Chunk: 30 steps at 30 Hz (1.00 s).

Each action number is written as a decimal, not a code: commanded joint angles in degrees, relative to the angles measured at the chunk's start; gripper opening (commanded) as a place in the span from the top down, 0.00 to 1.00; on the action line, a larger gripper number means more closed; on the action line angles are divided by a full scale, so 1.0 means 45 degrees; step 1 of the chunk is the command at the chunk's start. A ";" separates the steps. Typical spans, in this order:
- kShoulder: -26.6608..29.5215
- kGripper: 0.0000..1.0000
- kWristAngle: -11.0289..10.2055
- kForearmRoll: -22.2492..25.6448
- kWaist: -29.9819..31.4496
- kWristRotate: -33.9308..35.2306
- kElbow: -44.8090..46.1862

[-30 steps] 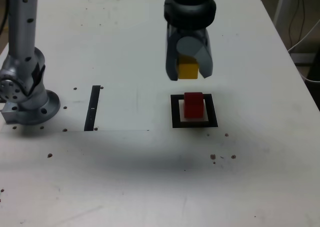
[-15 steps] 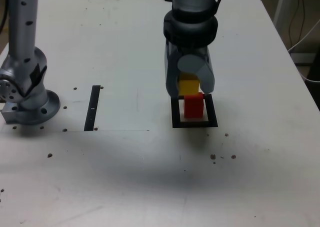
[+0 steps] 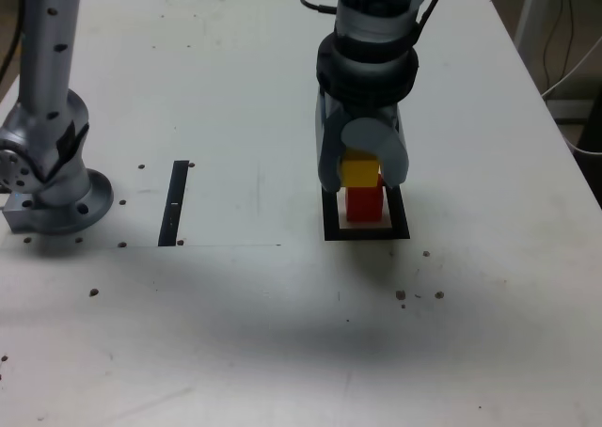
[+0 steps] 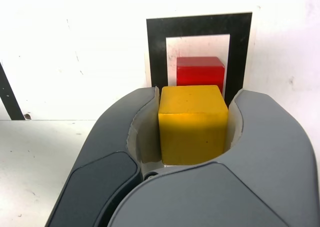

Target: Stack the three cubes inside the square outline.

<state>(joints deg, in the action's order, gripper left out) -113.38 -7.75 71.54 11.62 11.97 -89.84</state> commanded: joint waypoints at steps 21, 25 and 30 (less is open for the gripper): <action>-0.0363 0.75 0.0404 -0.0357 -0.0433 -0.0483 0.0197; -0.0387 0.75 0.0431 -0.0453 -0.0433 -0.0532 0.0216; -0.0421 0.73 0.0432 -0.0564 -0.0433 -0.0575 0.0216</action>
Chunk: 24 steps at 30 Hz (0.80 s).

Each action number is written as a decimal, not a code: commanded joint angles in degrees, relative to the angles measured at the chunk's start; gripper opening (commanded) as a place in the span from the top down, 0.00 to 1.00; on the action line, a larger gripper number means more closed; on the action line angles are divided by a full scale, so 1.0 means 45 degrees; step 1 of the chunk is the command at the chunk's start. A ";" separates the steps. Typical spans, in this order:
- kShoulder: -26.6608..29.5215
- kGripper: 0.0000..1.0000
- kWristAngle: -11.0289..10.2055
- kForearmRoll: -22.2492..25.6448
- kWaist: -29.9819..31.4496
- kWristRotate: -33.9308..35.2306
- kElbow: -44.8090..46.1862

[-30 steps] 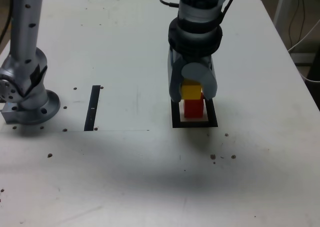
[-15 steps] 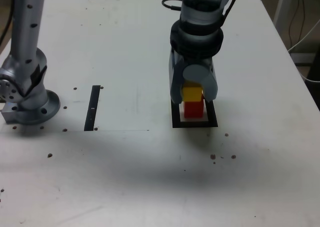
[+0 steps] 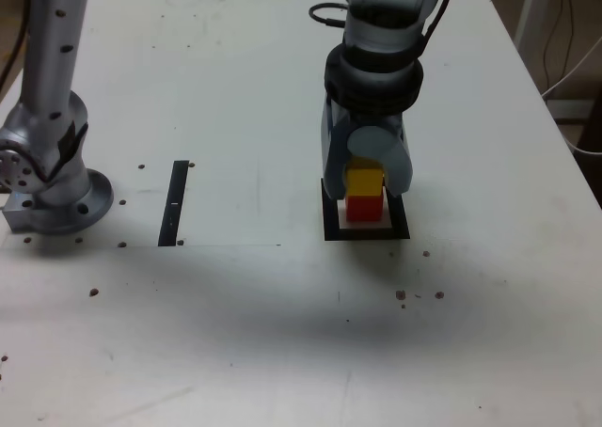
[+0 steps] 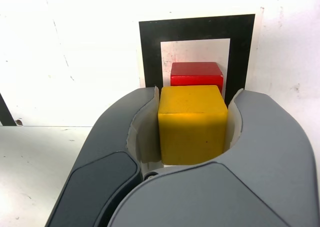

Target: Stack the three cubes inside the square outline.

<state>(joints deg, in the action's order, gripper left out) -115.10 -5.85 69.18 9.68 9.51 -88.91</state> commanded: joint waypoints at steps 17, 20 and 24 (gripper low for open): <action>-0.0099 0.51 -0.0014 -0.0109 -0.0003 -0.0103 0.0033; -0.0104 0.41 -0.0042 -0.0125 -0.0009 -0.0126 0.0049; -0.0090 0.14 -0.0167 -0.0146 -0.0019 -0.0141 0.0090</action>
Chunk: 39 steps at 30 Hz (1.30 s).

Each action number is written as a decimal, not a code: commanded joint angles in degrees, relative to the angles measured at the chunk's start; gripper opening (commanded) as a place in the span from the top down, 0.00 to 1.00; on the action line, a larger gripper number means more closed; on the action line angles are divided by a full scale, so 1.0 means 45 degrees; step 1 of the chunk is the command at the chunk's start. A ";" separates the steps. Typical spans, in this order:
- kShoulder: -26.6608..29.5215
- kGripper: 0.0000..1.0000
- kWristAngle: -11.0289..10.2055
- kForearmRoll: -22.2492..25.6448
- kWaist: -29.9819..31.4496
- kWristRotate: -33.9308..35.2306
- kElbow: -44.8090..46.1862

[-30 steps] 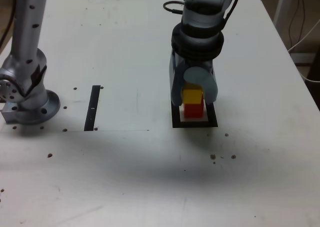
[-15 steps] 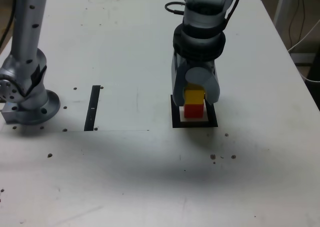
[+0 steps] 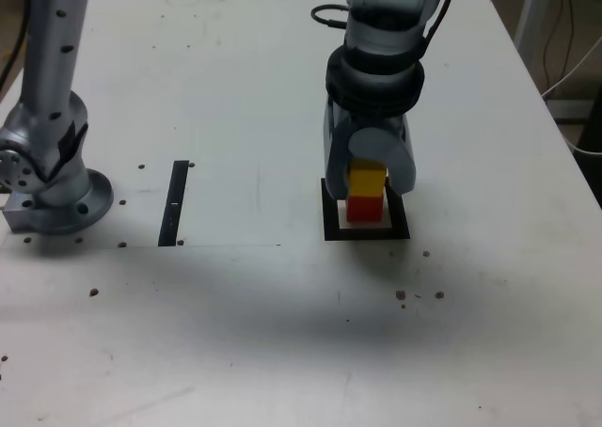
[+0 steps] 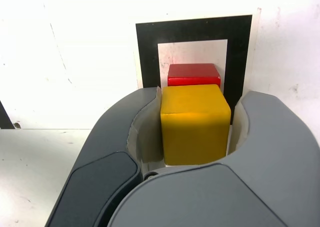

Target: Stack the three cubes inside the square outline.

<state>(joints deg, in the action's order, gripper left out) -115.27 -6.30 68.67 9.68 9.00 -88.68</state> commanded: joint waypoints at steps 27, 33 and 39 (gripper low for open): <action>0.1475 0.01 -0.0690 0.0172 -0.0086 -0.0037 0.0337; 0.2407 0.01 -0.0850 0.0549 -0.1018 -0.0723 0.0595; 0.2716 0.01 -0.0751 0.0859 -0.2834 -0.2226 0.0647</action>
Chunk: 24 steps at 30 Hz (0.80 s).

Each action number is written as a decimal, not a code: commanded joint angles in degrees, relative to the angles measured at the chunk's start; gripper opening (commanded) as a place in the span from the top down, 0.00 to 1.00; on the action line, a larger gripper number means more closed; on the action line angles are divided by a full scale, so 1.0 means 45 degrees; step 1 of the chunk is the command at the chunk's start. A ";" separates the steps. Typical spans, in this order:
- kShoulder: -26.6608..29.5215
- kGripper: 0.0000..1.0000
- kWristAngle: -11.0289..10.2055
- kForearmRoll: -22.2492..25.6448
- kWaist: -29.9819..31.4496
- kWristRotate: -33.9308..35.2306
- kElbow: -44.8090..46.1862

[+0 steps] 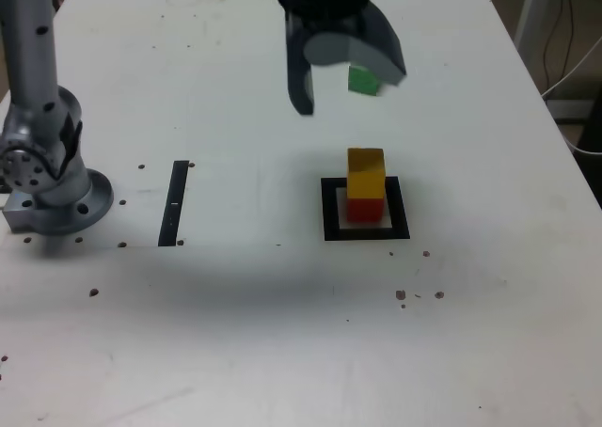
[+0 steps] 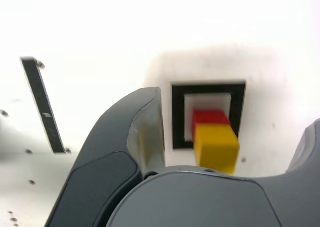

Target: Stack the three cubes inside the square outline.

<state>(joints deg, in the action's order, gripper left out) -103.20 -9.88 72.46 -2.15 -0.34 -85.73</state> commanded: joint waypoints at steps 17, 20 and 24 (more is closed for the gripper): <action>-0.1108 0.01 -0.0041 -0.0181 -0.4324 -0.4064 -0.1070; -0.1395 0.01 -0.0181 -0.0335 -0.4734 -0.4967 -0.1303; -0.1681 0.01 -0.0247 -0.0781 -0.5231 -0.6375 -0.1487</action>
<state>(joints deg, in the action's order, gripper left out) -110.02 -10.82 69.82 -24.58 -27.10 -91.89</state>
